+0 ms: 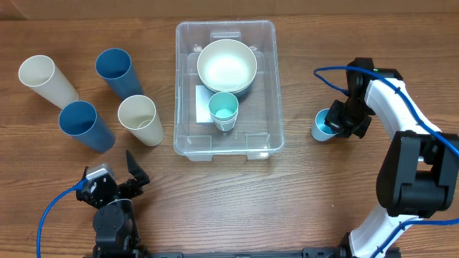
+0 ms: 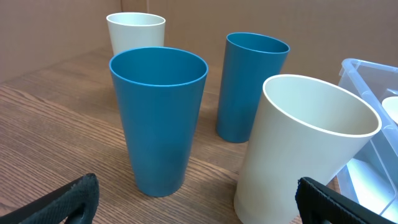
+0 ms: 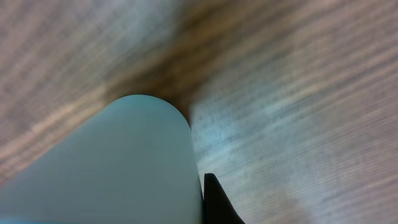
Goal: Pack container
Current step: 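Move the right gripper to the light-blue cup and grasp it, then stack the light-blue cup onto the cup stack in the bin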
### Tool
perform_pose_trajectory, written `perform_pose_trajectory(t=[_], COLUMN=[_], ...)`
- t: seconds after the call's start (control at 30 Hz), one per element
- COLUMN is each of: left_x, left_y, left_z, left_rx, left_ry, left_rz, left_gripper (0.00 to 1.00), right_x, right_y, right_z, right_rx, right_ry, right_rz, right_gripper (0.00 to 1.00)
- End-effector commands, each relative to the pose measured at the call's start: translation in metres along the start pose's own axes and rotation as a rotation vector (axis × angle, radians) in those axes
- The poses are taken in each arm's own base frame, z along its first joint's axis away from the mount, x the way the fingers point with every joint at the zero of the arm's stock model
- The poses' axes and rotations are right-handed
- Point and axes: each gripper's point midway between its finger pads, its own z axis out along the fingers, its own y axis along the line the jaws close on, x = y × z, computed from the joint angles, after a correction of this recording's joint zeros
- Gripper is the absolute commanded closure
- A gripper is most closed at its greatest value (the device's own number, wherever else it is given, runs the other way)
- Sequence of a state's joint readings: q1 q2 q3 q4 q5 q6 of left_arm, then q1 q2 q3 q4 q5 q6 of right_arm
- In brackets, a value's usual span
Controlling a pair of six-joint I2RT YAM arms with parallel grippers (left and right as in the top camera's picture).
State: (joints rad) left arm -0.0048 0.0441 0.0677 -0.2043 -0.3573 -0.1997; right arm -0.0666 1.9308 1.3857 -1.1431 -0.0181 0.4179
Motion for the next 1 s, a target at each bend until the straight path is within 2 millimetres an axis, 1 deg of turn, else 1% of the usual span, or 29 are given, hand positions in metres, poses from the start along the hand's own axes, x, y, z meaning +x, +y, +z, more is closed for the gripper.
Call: perform_pose_trajectory(t=[0.0,0.1,0.13,0.17,0.23,0.27,0.33,0.37,0.43,0.47,0.5,0.53,0.63,0.7,0.8,0.93,0.97], left_x=[-0.001,-0.001,-0.001,-0.001,-0.001,-0.001,-0.001,-0.001,-0.001,-0.001,-0.001,-0.001,-0.001,-0.001,-0.001,-0.001,-0.001], left_y=[0.004,0.004,0.004,0.004,0.004,0.004,0.004,0.004,0.004,0.004,0.004,0.004,0.004,0.004,0.004,0.004,0.004], left_z=[0.000,0.000,0.000,0.000,0.000,0.000,0.000,0.000,0.000,0.000,0.000,0.000,0.000,0.000,0.000,0.000,0.000], left_rx=[-0.022,-0.022,-0.022,-0.022,-0.022,-0.022,-0.022,-0.022,-0.022,-0.022,-0.022,-0.022,-0.022,-0.022,-0.022,-0.022,-0.022], left_ry=[-0.007,-0.007,-0.007,-0.007,-0.007,-0.007,-0.007,-0.007,-0.007,-0.007,-0.007,-0.007,-0.007,-0.007,-0.007,-0.007,-0.007], left_rz=[0.018,0.018,0.018,0.018,0.018,0.018,0.018,0.018,0.018,0.018,0.018,0.018,0.018,0.018,0.018,0.018,0.018], left_gripper=[0.00,0.00,0.00,0.00,0.00,0.00,0.00,0.00,0.00,0.00,0.00,0.00,0.00,0.00,0.00,0.00,0.00], right_x=[-0.035,-0.058,-0.066,-0.067,-0.060,-0.050,-0.031,-0.019,0.009,0.022,0.041,0.054,0.082,0.097,0.108,0.116,0.117], right_y=[0.008,0.019,0.027,0.036,0.059,0.076,0.101,0.115,0.145,0.158,0.176,0.188,0.212,0.225,0.237,0.246,0.248], right_z=[-0.040,-0.093,-0.124,-0.146,-0.186,-0.206,-0.225,-0.231,-0.234,-0.233,-0.230,-0.228,-0.223,-0.218,-0.204,-0.174,-0.162], right_rx=[-0.037,-0.069,-0.095,-0.121,-0.177,-0.205,-0.235,-0.245,-0.264,-0.269,-0.271,-0.266,-0.261,-0.269,-0.266,-0.236,-0.220], right_ry=[-0.127,-0.237,-0.296,-0.331,-0.391,-0.417,-0.440,-0.449,-0.451,-0.447,-0.442,-0.443,-0.447,-0.439,-0.416,-0.351,-0.328], right_rz=[-0.019,-0.064,-0.092,-0.133,-0.231,-0.294,-0.381,-0.435,-0.540,-0.584,-0.643,-0.684,-0.762,-0.807,-0.824,-0.845,-0.849], right_gripper=[0.96,0.96,0.96,0.96,0.96,0.96,0.96,0.96,0.96,0.96,0.96,0.96,0.96,0.96,0.96,0.96,0.96])
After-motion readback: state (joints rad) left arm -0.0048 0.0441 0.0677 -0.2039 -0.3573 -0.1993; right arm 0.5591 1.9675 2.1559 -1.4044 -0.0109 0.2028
